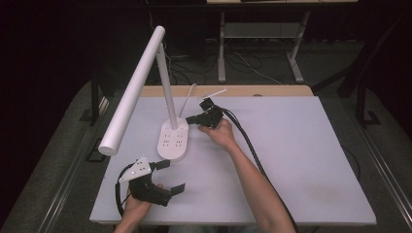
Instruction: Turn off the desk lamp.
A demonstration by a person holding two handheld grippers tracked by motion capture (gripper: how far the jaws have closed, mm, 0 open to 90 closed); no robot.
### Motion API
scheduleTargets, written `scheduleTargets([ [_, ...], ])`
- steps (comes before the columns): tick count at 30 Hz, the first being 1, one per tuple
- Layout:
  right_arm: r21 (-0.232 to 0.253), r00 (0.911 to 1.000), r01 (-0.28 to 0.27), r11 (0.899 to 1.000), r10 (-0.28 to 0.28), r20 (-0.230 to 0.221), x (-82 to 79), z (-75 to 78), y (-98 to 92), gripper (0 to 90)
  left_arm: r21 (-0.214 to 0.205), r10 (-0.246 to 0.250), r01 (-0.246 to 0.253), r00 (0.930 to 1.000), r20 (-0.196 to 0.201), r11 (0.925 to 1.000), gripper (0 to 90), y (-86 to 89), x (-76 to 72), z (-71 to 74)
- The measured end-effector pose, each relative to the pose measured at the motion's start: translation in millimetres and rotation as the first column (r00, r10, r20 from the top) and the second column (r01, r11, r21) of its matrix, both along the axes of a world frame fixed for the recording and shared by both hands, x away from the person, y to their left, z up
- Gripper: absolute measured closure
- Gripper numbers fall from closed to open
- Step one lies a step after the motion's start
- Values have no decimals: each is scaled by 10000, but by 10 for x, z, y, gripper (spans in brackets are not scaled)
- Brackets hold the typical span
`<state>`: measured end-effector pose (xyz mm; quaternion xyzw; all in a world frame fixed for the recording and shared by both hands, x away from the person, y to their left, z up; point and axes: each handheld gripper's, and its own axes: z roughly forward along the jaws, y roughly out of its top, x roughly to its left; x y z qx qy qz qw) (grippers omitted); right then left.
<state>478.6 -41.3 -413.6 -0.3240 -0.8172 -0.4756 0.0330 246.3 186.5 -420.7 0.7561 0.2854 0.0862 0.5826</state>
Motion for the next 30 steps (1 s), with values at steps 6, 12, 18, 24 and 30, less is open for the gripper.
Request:
scheduleTargets([
  [6,-113,9997,-98,9999,101,231,-90,130,-128,900,7,53,-53,10000,14,10000,0,0,-1,-1],
  [12,122,9998,-123,9999,120,186,-158,225,-312,900,96,40,-40,10000,41,9999,0,-7,4,-4],
  [18,173,9997,3,9999,-7,237,-284,345,-552,805,156,79,-80,9999,61,9998,0,-10,6,-6],
  [24,135,9997,100,9999,-103,219,-376,422,-720,652,182,90,-91,9999,50,9998,0,-19,7,-9],
  [30,-209,9988,312,9993,-303,393,-503,497,-926,489,128,102,-102,9999,3,9999,0,-18,10,-11],
])
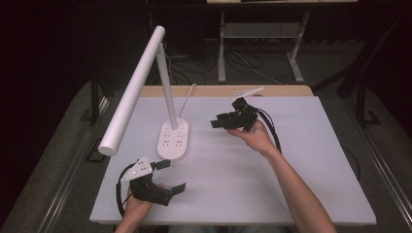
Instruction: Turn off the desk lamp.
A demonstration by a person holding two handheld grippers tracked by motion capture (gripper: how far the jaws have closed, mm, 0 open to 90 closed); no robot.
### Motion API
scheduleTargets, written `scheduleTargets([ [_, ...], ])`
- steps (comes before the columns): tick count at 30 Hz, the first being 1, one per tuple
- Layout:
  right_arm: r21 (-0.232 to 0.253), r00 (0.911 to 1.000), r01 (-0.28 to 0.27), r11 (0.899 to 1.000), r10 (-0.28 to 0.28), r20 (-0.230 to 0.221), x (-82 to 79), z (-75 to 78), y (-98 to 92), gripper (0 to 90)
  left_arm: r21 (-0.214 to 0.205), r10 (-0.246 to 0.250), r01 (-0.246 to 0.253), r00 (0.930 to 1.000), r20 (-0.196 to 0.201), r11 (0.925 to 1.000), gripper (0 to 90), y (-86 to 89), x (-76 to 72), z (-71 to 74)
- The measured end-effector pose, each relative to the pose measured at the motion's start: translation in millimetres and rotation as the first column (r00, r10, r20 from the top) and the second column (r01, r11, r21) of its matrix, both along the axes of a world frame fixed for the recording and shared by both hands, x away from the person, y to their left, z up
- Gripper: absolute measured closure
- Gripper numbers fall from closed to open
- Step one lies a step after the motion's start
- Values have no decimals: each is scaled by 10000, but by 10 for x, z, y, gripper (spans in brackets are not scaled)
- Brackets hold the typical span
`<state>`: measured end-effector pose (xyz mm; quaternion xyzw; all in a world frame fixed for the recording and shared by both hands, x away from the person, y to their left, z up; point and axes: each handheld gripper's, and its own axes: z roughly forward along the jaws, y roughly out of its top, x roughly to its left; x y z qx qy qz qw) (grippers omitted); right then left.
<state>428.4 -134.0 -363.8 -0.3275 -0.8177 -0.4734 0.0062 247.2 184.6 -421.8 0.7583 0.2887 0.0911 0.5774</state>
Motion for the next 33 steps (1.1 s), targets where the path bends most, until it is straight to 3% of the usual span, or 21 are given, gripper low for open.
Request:
scheduleTargets([
  [11,-584,9986,512,9970,-503,177,-350,33,-396,175,75,-61,61,10000,-8,10000,0,-17,3,-3],
  [16,-327,9977,620,9975,-611,293,-568,57,-593,87,131,-108,107,9999,9,9999,0,-28,5,-5],
  [17,-227,9978,577,9981,-569,335,-608,55,-634,17,144,-110,110,9999,12,9998,0,-30,4,-4],
  [20,-276,9975,543,9981,-530,466,-734,49,-749,7,160,-129,129,9999,37,9998,0,-36,8,-7],
  [26,45,9931,1065,9943,-1066,483,-1030,8,-1024,7,184,-102,103,9999,-5,9998,0,-44,8,-9],
  [33,211,9883,1464,9890,-1472,410,-1279,-111,-1195,7,275,-156,156,9999,12,9995,0,-54,6,-9],
])
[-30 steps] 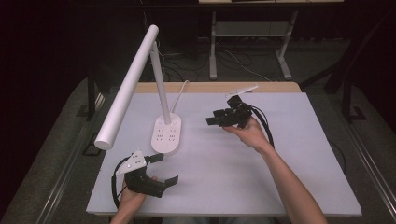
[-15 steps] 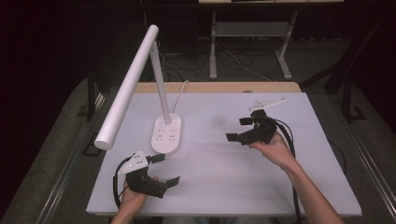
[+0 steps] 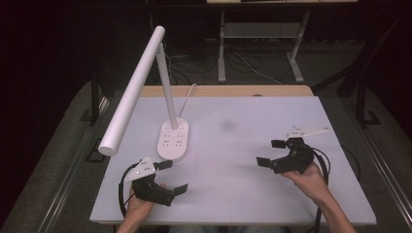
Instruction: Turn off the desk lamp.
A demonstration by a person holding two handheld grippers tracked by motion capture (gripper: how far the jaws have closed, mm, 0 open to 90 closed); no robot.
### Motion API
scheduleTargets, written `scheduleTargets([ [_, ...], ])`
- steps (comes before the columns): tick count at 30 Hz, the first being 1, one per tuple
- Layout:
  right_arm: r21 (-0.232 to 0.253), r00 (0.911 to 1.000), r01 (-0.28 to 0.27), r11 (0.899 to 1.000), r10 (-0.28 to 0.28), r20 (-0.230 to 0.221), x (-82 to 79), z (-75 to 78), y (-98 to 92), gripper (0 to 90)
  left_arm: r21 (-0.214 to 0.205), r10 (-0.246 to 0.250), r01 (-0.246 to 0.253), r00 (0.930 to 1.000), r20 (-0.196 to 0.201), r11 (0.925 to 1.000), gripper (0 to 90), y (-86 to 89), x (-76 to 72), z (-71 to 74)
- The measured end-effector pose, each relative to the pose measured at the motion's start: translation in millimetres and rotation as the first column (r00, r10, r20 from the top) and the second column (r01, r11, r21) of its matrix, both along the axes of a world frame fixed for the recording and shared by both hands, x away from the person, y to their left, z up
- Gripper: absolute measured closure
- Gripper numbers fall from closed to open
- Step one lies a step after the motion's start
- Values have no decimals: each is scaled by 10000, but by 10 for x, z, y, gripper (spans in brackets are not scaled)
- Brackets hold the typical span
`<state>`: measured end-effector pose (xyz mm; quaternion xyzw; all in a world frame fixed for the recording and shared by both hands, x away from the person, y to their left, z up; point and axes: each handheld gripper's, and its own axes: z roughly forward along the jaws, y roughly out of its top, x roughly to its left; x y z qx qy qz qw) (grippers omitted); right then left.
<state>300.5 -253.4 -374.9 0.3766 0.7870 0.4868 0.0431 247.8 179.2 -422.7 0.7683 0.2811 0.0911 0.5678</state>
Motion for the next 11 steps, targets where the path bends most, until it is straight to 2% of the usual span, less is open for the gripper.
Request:
scheduleTargets([
  [8,-211,9990,442,9988,-441,34,-272,-157,-132,7,-10,29,-29,10000,-19,10000,0,-2,-2,-1],
  [11,-118,9978,661,9977,-661,31,-348,-219,-188,7,-5,39,-39,10000,-22,10000,0,-1,2,-1],
])
